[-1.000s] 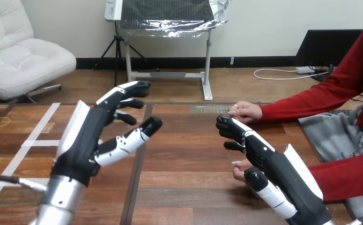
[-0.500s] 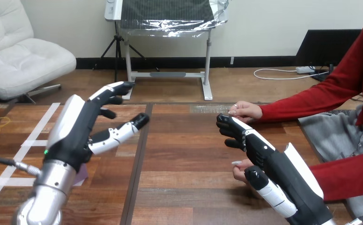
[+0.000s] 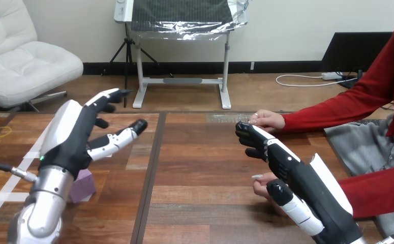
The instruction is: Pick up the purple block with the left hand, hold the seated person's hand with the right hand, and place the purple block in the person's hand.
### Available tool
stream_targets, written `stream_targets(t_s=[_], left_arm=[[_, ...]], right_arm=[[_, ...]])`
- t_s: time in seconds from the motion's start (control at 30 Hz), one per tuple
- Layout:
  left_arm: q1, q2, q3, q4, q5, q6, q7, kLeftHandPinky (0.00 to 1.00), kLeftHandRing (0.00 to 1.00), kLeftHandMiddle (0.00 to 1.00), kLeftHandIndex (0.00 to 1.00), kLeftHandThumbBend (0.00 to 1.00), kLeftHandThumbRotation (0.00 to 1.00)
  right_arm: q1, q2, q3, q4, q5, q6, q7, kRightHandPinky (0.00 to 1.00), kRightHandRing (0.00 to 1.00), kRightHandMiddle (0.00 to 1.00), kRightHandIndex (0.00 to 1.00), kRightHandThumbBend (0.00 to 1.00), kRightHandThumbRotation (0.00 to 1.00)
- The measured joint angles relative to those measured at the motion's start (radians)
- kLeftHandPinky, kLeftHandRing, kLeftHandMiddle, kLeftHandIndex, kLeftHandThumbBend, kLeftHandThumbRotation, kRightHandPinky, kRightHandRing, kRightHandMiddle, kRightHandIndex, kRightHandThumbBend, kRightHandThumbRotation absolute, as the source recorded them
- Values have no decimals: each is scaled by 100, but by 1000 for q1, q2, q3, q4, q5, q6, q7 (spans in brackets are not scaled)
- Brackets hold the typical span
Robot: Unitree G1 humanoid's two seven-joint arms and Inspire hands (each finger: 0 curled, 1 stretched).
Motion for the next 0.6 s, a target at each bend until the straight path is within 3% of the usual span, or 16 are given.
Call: stream_targets(t_s=[0.23, 0.6], left_arm=[[-40, 11, -11, 87, 23, 3, 33, 84, 83, 84, 83, 65, 62], [-84, 29, -33, 199, 57, 7, 60, 89, 84, 85, 84, 64, 63]], right_arm=[[5, 0, -2, 0, 0, 0, 0, 89, 91, 91, 91, 84, 100], [8, 0, -3, 0, 0, 0, 0, 88, 91, 91, 90, 84, 100]])
